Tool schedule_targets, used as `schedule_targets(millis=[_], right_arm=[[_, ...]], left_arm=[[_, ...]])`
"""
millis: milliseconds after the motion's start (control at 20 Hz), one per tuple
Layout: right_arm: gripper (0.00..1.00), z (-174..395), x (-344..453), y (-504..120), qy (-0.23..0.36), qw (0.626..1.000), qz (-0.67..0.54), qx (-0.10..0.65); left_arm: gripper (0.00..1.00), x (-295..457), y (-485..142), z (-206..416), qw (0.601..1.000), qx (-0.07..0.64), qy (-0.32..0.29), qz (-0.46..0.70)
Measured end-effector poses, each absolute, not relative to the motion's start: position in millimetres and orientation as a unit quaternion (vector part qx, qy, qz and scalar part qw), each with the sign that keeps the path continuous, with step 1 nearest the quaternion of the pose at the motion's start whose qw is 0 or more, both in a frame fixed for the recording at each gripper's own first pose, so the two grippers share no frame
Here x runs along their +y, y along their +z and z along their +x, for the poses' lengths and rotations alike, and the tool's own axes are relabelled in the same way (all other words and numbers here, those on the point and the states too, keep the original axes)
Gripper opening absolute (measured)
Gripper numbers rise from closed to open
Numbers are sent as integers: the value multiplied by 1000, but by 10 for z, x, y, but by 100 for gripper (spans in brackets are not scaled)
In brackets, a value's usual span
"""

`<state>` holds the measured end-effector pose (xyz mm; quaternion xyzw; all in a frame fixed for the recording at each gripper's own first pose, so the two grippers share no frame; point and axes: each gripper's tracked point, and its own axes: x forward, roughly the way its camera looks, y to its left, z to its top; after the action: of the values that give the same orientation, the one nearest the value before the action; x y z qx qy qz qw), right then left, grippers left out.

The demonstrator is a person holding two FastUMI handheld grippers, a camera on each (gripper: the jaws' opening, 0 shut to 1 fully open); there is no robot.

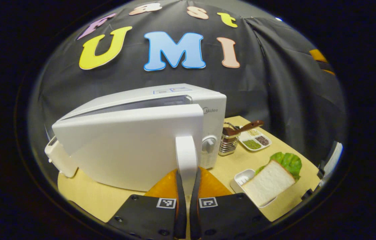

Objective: Open the microwave oven with the left hand, put the food in, and close the microwave oven.

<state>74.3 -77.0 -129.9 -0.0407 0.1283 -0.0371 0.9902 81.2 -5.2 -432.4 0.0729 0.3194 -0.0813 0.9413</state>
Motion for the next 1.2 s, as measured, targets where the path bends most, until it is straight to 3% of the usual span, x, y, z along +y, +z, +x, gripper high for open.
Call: schedule_targets(millis=[800,1200], right_arm=[[97,389,-101,-1667,30,984,-24,175],[97,256,-320,-2646,37,956,37,289]], left_arm=[[11,698,-4022,-641,902,384,-172,101],[11,1386,-3900,-1257,882,419,-180,117]])
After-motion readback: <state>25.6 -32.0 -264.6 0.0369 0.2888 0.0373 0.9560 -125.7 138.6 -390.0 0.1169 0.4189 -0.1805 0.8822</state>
